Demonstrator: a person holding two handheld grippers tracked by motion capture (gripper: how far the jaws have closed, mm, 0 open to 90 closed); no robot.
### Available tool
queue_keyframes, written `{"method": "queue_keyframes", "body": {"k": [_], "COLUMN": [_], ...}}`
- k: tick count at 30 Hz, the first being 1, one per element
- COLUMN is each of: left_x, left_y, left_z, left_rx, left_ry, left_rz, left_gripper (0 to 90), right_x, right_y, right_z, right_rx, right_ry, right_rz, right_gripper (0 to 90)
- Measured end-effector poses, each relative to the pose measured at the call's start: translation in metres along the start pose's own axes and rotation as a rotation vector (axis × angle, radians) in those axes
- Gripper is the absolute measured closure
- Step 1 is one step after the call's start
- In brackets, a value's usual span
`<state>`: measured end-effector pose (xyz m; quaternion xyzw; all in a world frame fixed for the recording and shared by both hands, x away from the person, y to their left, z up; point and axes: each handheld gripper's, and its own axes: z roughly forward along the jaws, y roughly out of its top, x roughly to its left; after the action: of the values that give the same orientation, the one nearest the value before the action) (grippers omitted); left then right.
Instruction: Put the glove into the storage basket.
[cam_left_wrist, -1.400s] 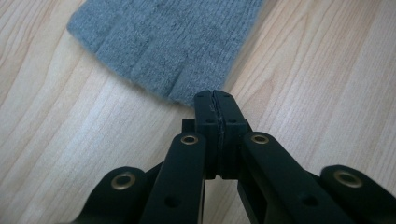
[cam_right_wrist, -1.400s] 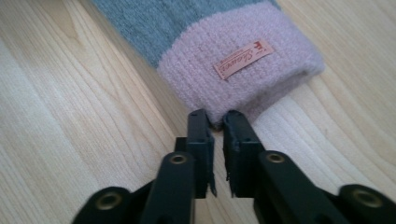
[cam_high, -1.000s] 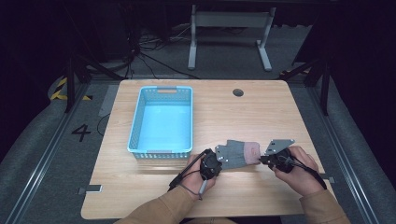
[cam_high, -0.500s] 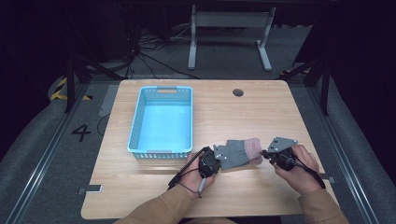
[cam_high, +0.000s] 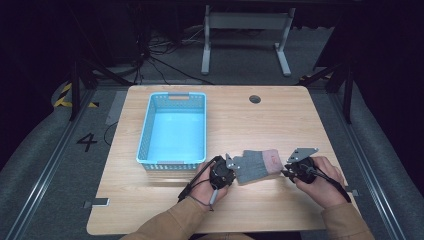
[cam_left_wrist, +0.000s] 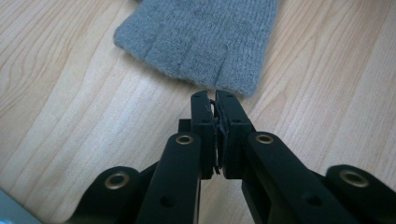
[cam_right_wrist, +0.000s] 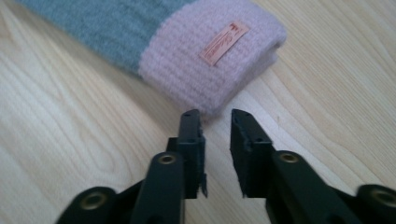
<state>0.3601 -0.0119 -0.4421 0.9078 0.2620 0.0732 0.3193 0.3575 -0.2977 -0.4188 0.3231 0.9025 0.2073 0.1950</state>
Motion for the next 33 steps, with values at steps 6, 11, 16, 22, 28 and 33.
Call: {"method": "queue_keyframes", "body": {"k": [6, 11, 16, 22, 28, 33], "left_x": [0.001, 0.001, 0.003, 0.001, 0.004, 0.007], "left_y": [0.004, 0.007, 0.008, 0.014, 0.027, 0.039], "left_z": [-0.006, -0.011, -0.017, -0.026, -0.03, -0.029], "left_rx": [-0.022, -0.04, -0.056, -0.057, -0.062, -0.066], "left_ry": [-0.007, -0.014, -0.02, -0.055, -0.077, -0.073], "left_rz": [-0.005, -0.007, -0.015, -0.007, 0.002, -0.006], "left_gripper": [79.1, 72.2, 66.5, 59.9, 54.5, 48.3], "right_x": [-0.002, -0.006, -0.008, -0.012, -0.012, -0.015], "right_y": [-0.003, -0.006, -0.008, -0.01, -0.014, -0.02], "right_z": [-0.01, -0.018, -0.023, -0.025, -0.024, -0.026], "right_rx": [-0.021, -0.059, -0.1, -0.127, -0.134, -0.137], "right_ry": [-0.031, -0.028, -0.004, 0.011, 0.022, 0.019], "right_rz": [0.007, 0.046, 0.081, 0.119, 0.14, 0.159], "right_gripper": [71.0, 68.8, 65.2, 60.5, 57.8, 57.3]}}
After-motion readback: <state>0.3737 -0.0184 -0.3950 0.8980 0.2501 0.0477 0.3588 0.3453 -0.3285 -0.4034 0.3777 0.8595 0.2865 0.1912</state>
